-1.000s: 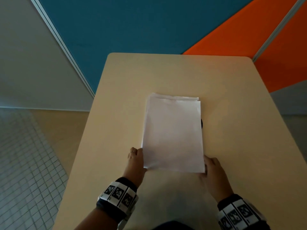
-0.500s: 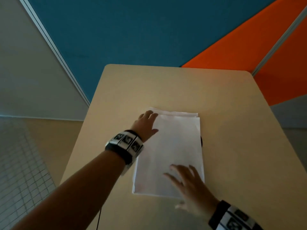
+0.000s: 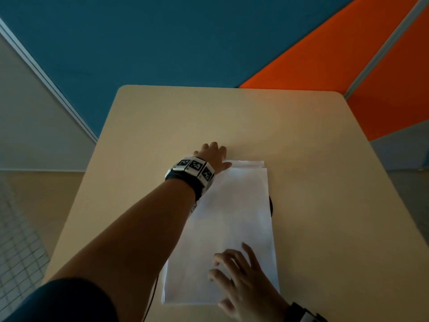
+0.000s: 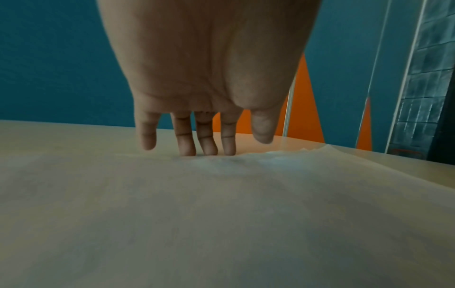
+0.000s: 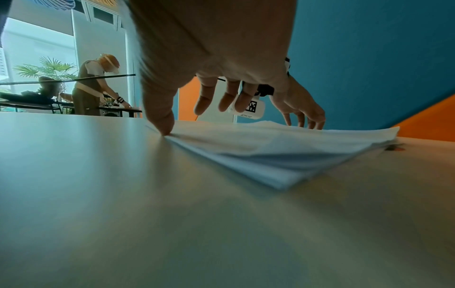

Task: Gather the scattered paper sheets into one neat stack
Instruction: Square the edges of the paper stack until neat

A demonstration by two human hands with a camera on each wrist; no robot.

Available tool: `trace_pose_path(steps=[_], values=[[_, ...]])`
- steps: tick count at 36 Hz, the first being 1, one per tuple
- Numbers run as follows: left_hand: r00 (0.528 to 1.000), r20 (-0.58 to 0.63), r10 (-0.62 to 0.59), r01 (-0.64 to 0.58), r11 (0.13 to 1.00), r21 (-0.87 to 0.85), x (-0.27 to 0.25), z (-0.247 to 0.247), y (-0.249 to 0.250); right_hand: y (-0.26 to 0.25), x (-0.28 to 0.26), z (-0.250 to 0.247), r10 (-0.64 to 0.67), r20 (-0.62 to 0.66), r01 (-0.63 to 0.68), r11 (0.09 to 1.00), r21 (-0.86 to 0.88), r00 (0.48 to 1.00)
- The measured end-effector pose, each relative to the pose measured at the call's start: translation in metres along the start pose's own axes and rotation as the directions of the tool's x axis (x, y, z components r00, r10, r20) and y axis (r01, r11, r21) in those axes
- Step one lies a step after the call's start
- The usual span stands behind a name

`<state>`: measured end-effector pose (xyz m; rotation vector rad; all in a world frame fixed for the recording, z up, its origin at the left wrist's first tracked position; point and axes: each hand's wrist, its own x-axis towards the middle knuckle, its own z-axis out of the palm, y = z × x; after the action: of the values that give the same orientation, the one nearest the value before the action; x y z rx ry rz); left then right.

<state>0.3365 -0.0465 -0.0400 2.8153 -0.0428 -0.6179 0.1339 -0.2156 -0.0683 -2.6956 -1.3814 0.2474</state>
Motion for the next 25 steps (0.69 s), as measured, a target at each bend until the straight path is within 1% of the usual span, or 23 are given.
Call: trace_pose_path(steps=[5, 9, 14, 18, 21, 25], values=[[0.999, 0.054, -0.007, 0.008, 1.0, -0.029, -0.001, -0.002, -0.002, 0.004, 0.005, -0.003, -0.007, -0.03, 0.006, 1.0, -0.02, 1.0], [1.0, 0.028, 0.012, -0.011, 1.0, -0.024, -0.006, -0.001, -0.004, 0.004, 0.005, -0.001, -0.024, -0.037, 0.022, 0.999, -0.037, 0.999], [0.994, -0.008, 0.106, -0.107, 0.994, -0.017, -0.011, 0.007, -0.002, 0.006, 0.005, 0.003, 0.003, -0.047, -0.005, 0.999, -0.035, 0.999], [0.995, -0.015, 0.097, -0.097, 0.995, 0.024, -0.016, 0.007, -0.004, 0.005, 0.004, 0.003, 0.004, -0.036, -0.005, 1.0, -0.026, 0.999], [0.996, -0.022, 0.088, -0.088, 0.996, 0.001, -0.018, 0.009, -0.004, 0.003, 0.003, 0.002, -0.009, -0.02, 0.008, 1.0, -0.027, 1.0], [0.995, -0.043, 0.091, -0.092, 0.995, -0.023, -0.019, 0.013, 0.0, -0.002, 0.002, -0.001, -0.065, 0.012, 0.065, 0.997, -0.05, 0.998]])
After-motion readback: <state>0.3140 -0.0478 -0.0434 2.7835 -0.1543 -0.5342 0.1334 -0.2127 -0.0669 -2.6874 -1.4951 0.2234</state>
